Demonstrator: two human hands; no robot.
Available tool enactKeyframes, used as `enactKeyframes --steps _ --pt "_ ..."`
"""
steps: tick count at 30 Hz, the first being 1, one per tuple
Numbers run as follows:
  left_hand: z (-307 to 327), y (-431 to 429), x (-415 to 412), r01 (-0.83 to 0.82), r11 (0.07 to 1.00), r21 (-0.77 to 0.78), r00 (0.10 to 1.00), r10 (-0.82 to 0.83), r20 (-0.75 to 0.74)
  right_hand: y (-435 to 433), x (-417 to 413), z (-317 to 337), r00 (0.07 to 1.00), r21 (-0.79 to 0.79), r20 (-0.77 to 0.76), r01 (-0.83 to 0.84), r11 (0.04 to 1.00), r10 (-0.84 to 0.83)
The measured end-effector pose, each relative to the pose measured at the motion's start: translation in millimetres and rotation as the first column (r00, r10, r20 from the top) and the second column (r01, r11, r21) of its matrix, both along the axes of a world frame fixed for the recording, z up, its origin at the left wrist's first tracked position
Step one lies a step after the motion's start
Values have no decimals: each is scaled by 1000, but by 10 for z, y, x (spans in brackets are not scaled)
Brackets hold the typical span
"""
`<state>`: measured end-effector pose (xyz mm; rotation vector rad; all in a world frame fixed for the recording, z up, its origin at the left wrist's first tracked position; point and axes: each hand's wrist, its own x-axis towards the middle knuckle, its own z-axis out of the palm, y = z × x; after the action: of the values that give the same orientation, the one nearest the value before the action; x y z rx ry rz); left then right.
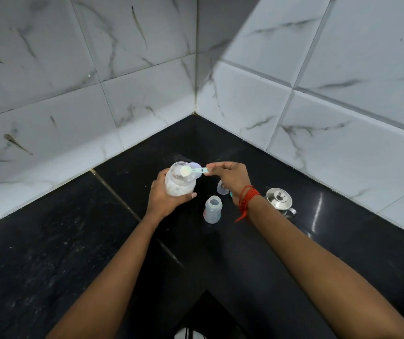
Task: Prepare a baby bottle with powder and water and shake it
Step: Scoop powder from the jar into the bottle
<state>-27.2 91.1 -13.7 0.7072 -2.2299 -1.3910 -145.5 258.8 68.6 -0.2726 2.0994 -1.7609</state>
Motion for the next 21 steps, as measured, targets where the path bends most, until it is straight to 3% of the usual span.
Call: enactKeyframes --steps 5,8,12,21 --pt "-18 14 10 -3 999 45 1000 4 -28 -19 15 -87 999 83 28 17 996 -20" --pt "-31 33 13 1 999 54 1000 1 -23 -14 9 -102 995 52 93 26 998 -30" --pt "-45 47 14 15 999 30 1000 -15 -26 -39 16 -131 998 111 64 21 994 -28" --pt "-36 21 18 32 999 23 999 -31 -39 -46 12 -179 987 51 158 15 999 -23"
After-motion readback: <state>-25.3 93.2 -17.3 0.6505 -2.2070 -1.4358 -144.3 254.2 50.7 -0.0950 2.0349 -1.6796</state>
